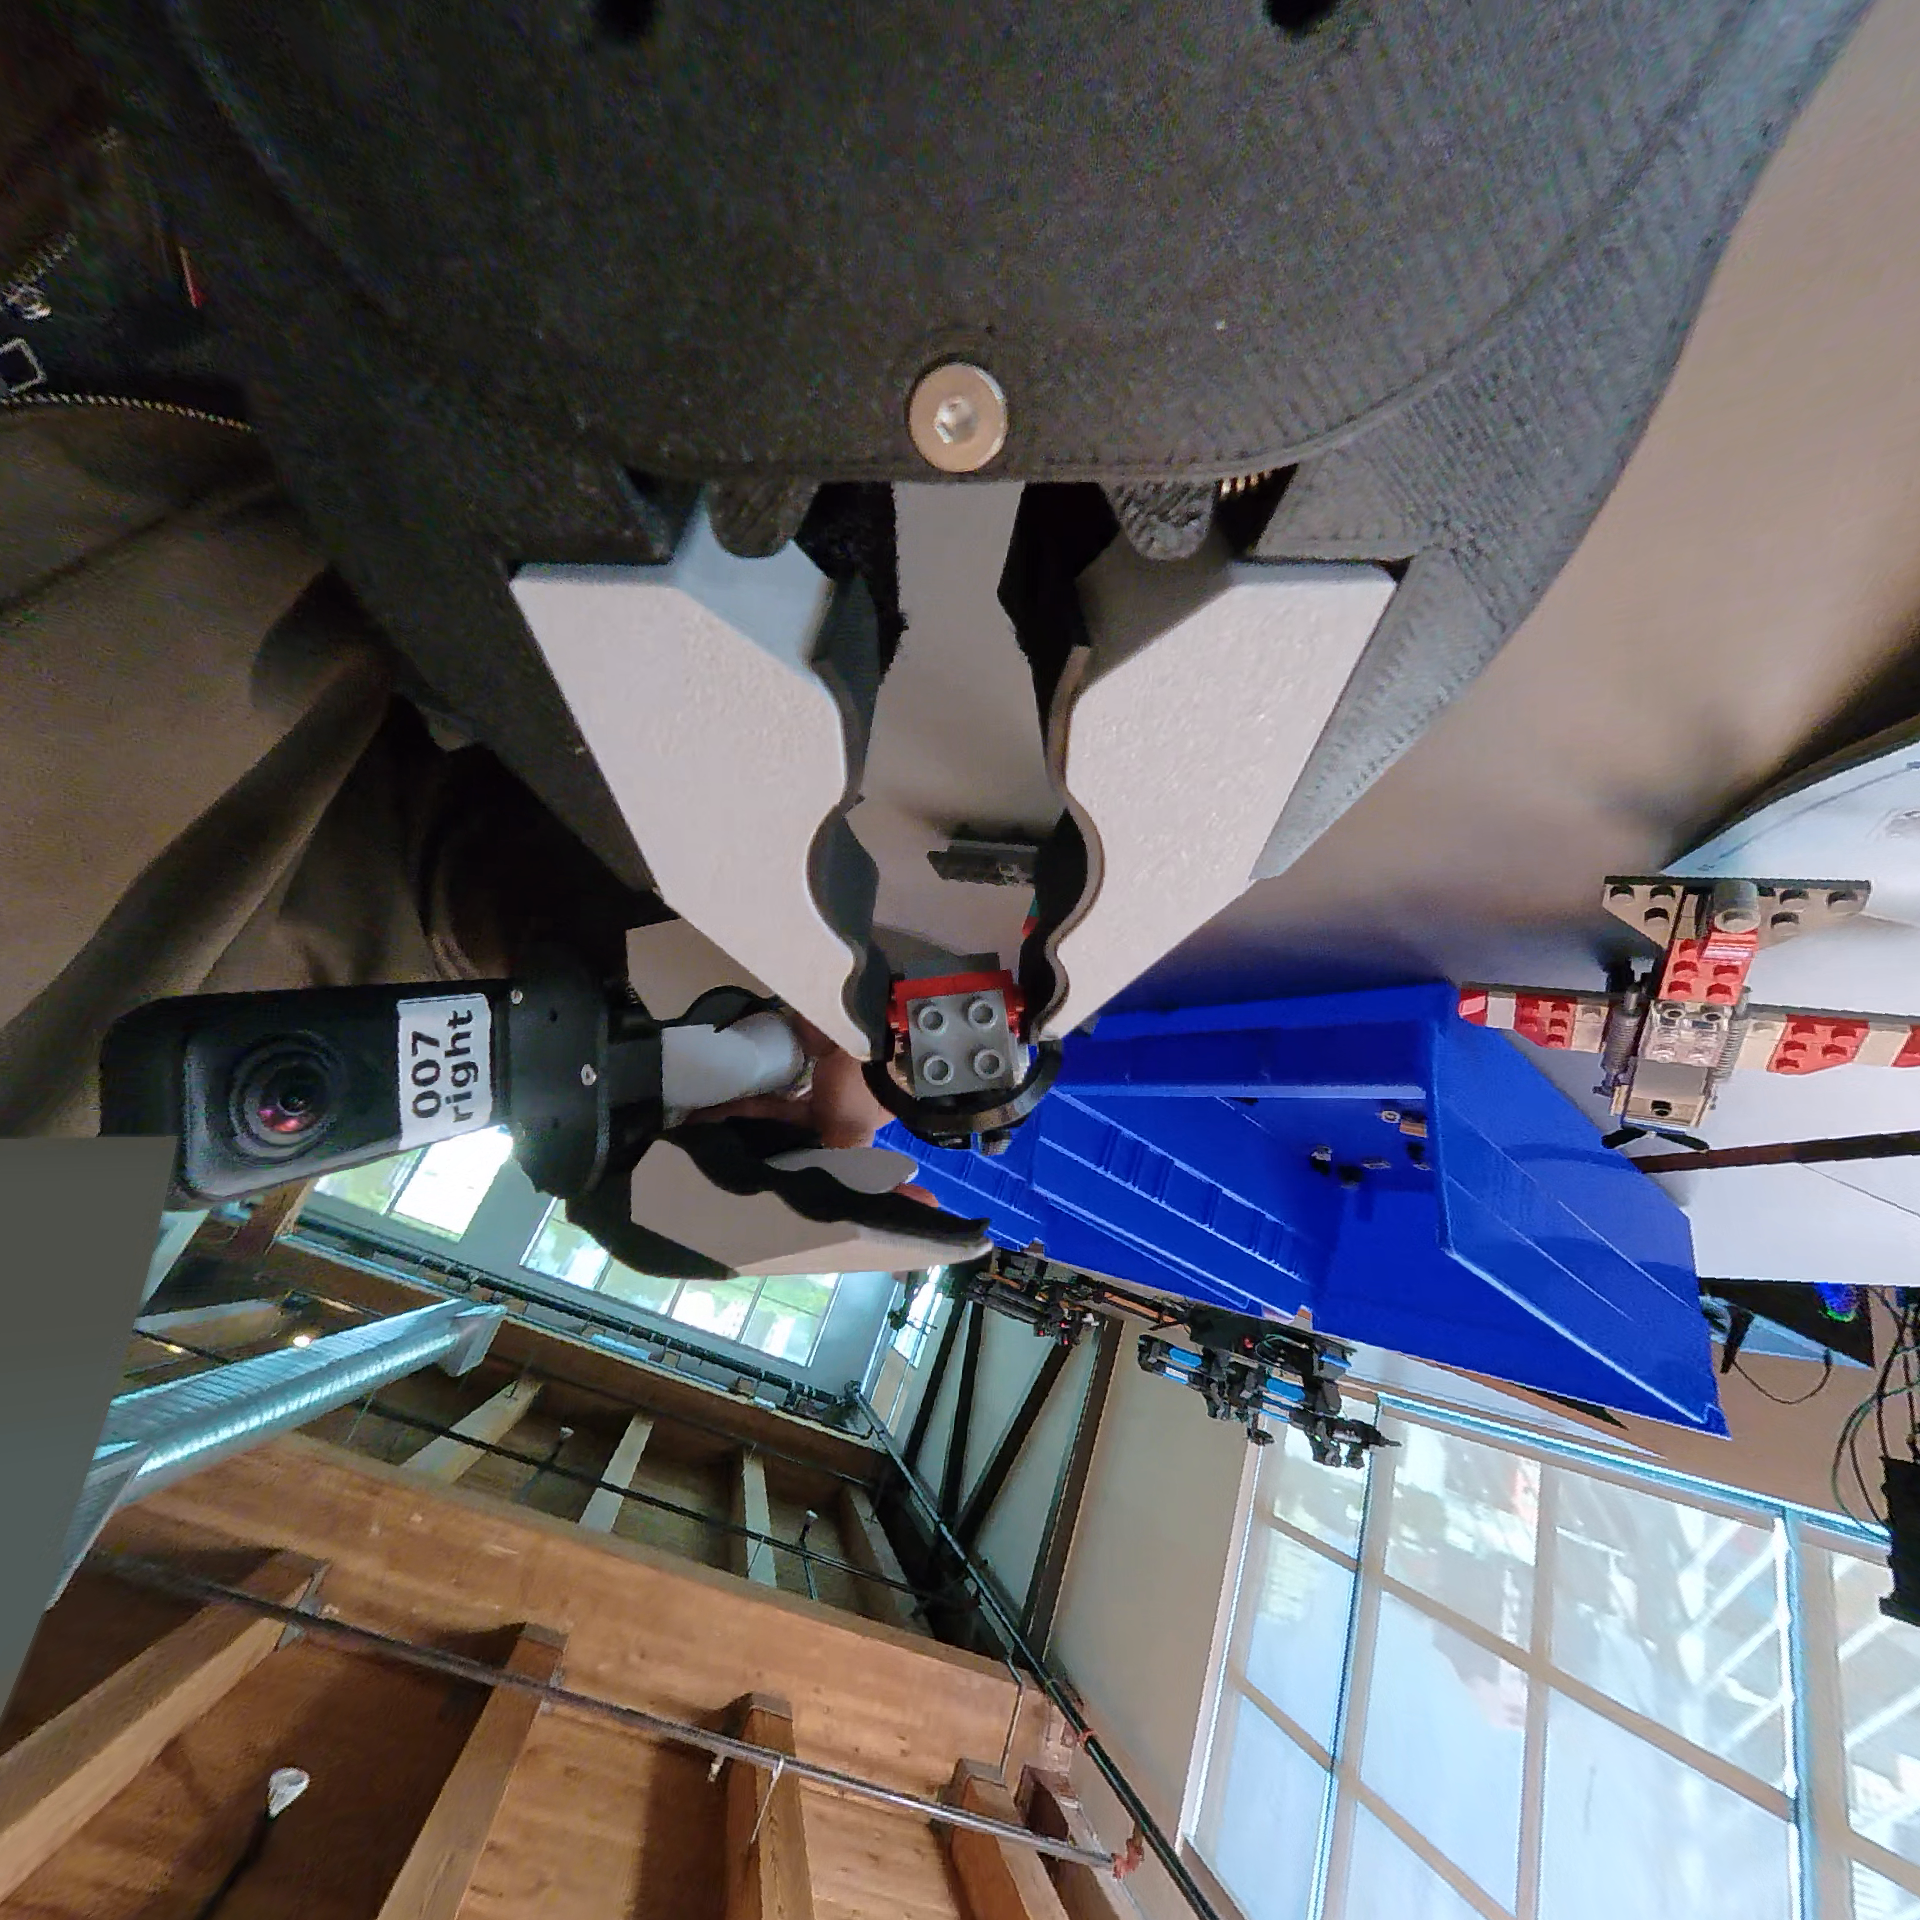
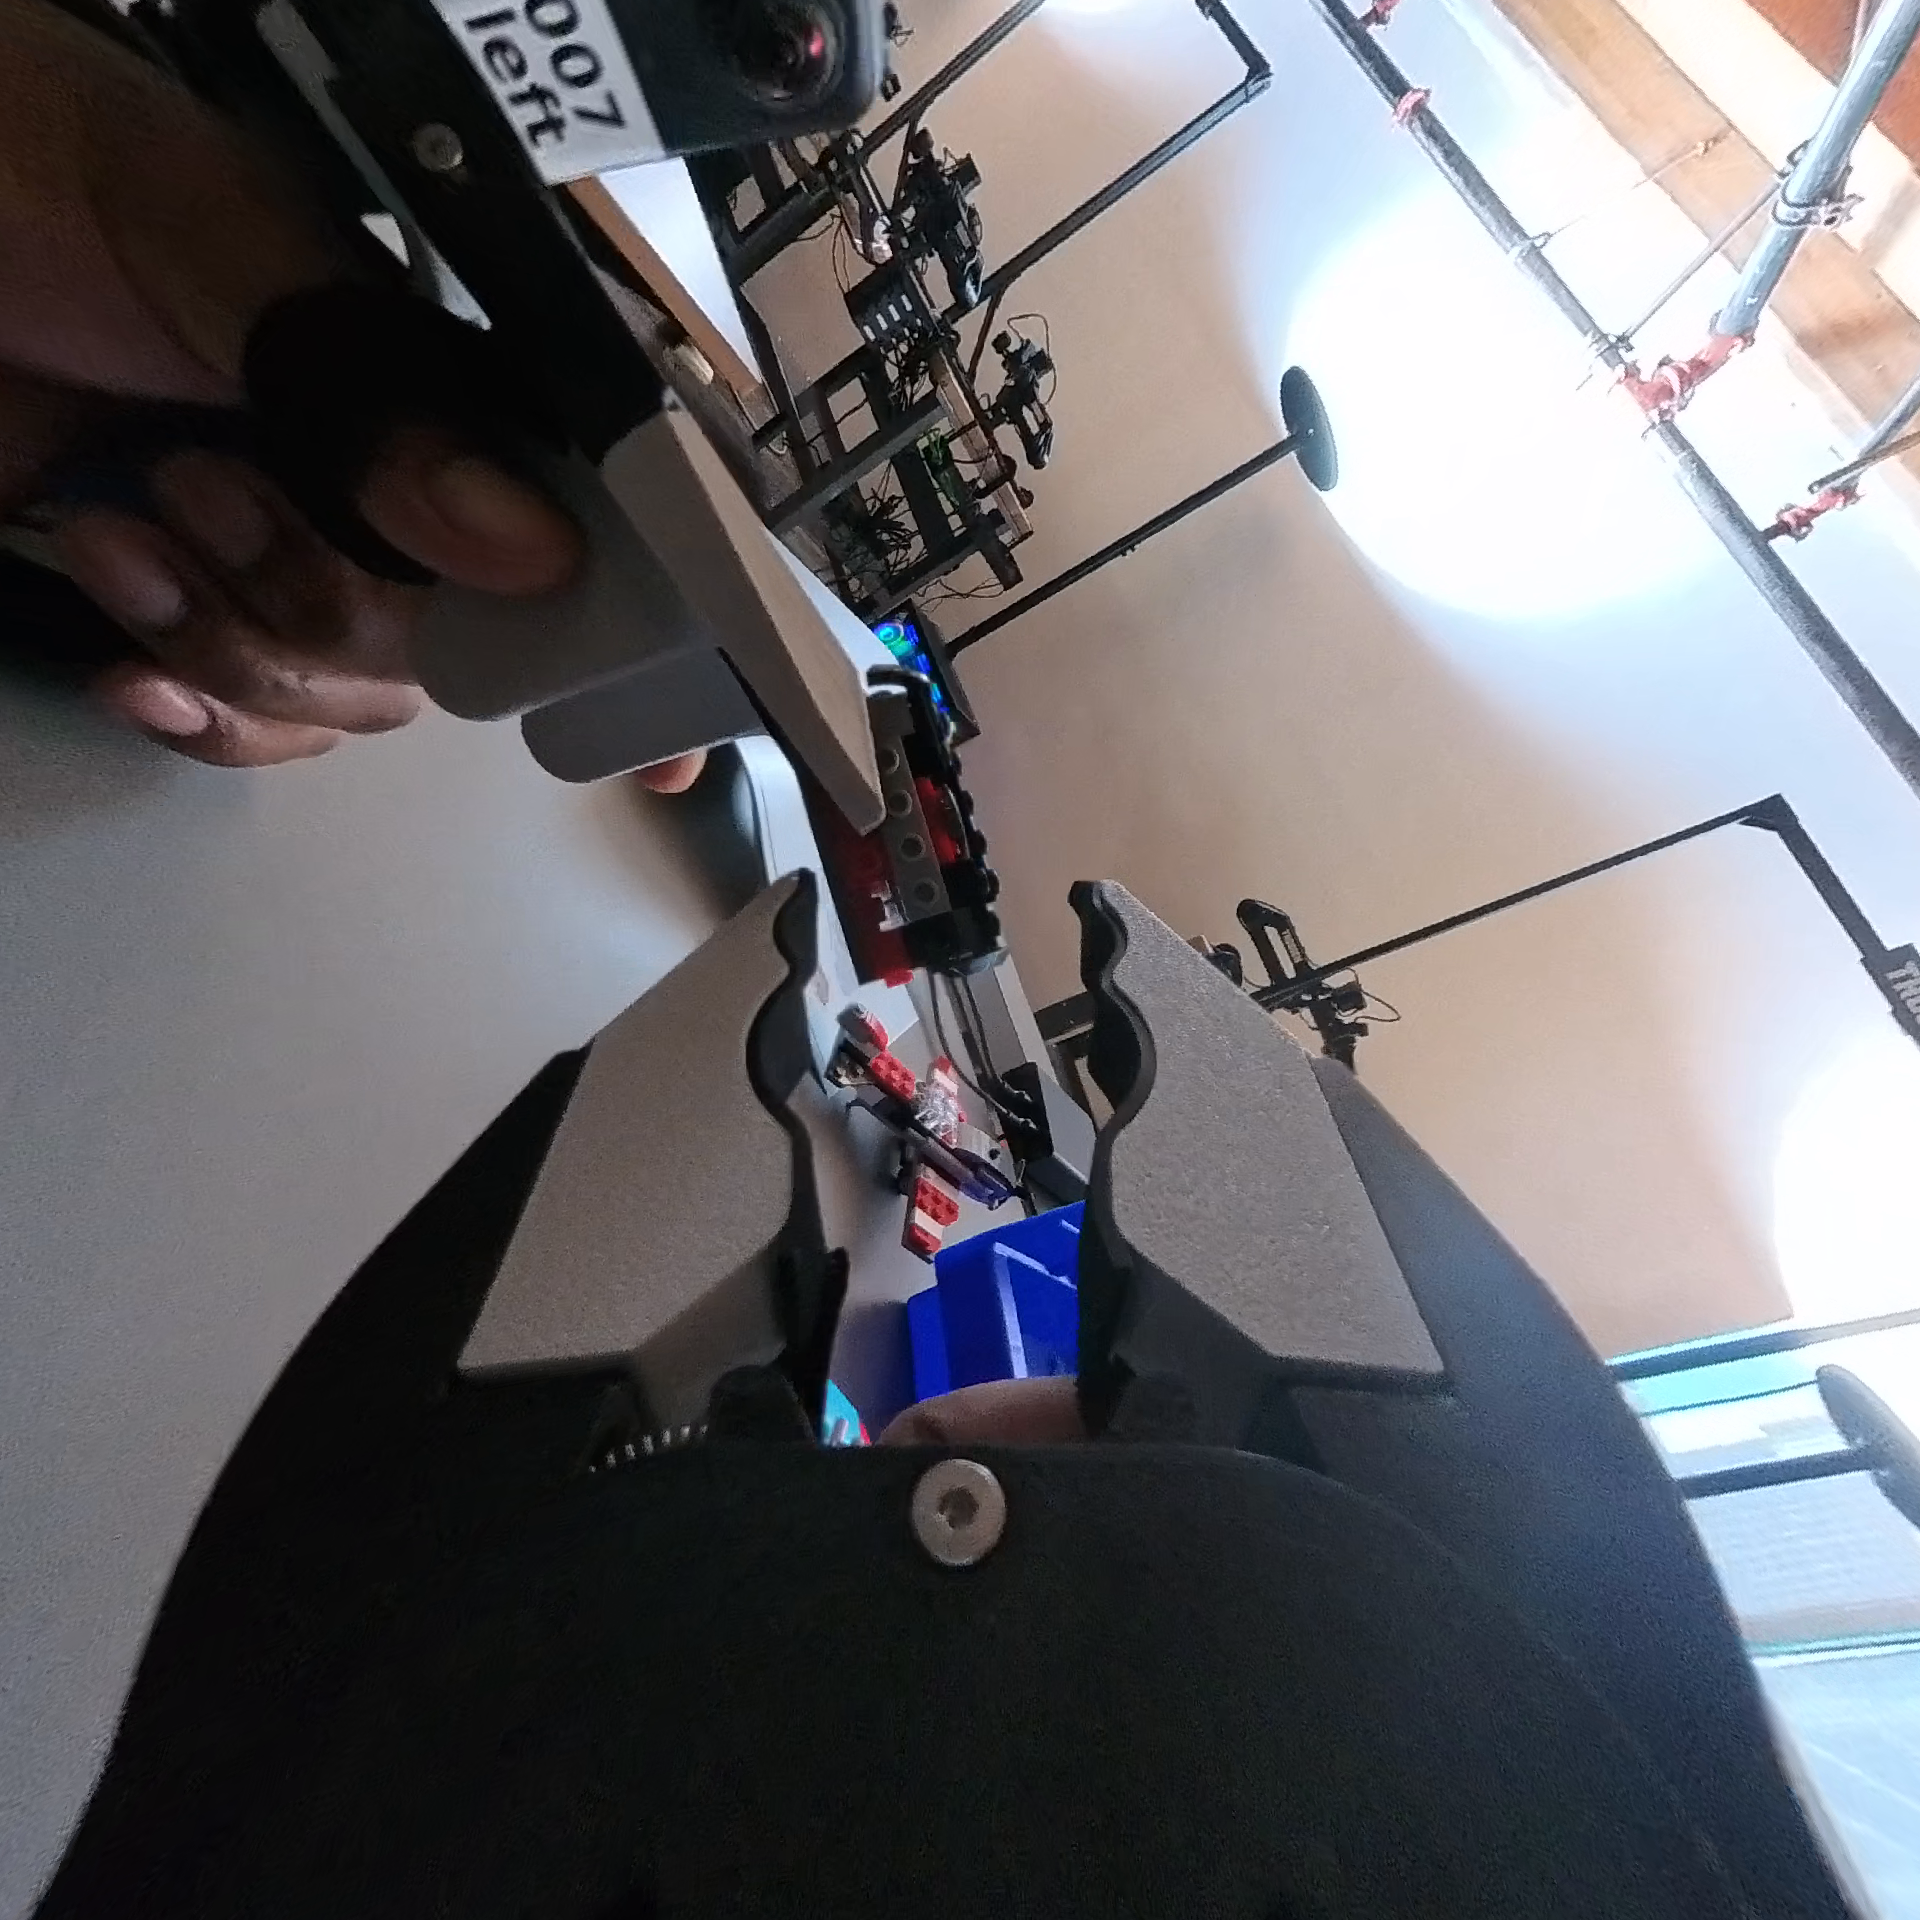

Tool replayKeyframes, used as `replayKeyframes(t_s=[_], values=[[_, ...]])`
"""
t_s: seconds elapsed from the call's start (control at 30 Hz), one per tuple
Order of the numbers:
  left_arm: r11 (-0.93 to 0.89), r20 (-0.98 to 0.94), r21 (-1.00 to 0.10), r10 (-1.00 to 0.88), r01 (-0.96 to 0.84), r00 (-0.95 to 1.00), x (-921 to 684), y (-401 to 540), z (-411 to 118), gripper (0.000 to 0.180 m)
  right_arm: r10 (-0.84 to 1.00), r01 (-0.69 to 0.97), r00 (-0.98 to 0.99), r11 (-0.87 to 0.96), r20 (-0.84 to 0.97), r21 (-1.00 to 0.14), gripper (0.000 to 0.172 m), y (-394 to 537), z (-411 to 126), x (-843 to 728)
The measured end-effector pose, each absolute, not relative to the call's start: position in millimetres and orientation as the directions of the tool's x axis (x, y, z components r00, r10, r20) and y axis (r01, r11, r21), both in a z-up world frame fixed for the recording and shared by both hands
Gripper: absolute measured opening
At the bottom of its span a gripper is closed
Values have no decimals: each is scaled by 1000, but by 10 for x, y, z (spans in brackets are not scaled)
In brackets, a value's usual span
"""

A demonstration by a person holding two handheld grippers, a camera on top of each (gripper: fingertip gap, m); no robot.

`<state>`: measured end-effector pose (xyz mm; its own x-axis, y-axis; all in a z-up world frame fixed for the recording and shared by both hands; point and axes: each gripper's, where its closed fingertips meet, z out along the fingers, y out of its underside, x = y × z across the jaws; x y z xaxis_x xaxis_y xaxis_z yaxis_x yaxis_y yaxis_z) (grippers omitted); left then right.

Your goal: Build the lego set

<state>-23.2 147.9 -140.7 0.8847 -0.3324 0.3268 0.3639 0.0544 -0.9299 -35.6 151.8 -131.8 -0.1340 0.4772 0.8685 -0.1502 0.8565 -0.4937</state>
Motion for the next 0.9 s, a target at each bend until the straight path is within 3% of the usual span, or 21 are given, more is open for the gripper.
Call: replayKeyframes(t_s=[0.27,0.9], values=[[21,203,-976,-303,219,931,-122,1512,-1473,25,370,-147,-133,910,919,-388,42,1483,-1422,-364],[21,126,-990,-290,138,949,-62,1514,-1494,25,312,-140,-129,934,941,-328,33,1470,-1478,-359]])
